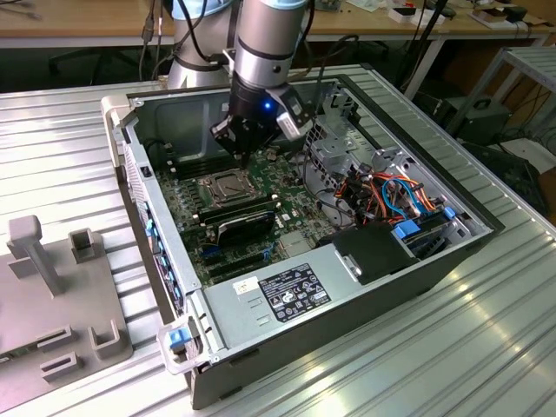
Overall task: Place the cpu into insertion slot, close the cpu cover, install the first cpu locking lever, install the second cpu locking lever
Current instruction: 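Install the second cpu locking lever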
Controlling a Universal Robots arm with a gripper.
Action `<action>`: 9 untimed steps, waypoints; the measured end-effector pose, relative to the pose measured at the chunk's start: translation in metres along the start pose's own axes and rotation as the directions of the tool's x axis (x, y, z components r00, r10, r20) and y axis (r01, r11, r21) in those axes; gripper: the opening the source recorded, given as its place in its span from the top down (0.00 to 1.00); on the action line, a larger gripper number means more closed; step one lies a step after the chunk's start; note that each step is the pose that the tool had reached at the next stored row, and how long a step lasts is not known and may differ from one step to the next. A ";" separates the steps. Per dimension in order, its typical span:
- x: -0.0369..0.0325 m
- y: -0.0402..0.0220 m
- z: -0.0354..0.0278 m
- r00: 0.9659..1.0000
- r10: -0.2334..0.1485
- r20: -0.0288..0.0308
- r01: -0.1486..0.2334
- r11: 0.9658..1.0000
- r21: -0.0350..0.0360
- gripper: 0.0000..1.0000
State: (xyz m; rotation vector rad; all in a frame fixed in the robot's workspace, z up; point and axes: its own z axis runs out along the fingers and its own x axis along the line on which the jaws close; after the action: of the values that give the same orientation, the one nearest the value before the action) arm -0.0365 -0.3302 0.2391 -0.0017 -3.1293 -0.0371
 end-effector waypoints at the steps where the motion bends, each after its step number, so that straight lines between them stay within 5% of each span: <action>1: 0.0000 -0.0018 0.0000 1.000 0.000 0.000 0.000 1.000 0.000 0.89; 9: 0.0000 -0.0208 -0.0005 1.000 0.000 0.000 0.000 1.000 0.000 0.89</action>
State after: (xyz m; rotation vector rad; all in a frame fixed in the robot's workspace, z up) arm -0.0366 -0.3511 0.2391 -0.0017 -3.1292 -0.0369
